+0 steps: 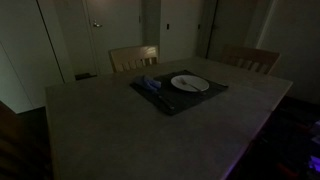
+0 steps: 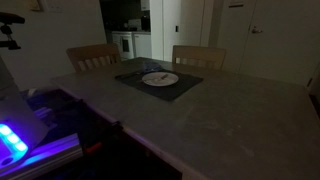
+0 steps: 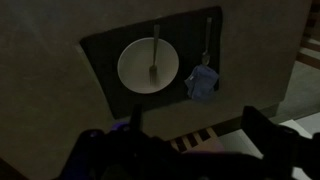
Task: Pick up the folk from the plate and place it on the table.
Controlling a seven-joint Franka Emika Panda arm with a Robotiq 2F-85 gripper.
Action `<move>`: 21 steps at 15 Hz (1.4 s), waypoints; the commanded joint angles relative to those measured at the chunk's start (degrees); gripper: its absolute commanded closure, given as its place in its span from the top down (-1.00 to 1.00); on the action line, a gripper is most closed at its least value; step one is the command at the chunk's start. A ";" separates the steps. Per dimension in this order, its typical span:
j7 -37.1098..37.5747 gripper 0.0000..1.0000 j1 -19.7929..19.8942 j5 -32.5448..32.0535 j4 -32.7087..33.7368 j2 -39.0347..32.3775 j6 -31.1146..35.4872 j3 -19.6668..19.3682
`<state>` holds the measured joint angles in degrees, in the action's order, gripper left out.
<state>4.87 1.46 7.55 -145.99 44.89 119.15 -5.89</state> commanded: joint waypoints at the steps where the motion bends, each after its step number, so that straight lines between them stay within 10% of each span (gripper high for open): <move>1: -0.57 1.00 0.90 0.66 0.12 -0.11 -0.19 0.68; 21: -14.50 1.00 -3.68 -3.00 16.14 -30.23 -0.25 2.17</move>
<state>-7.58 -2.65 6.14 -134.71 21.70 119.15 -4.56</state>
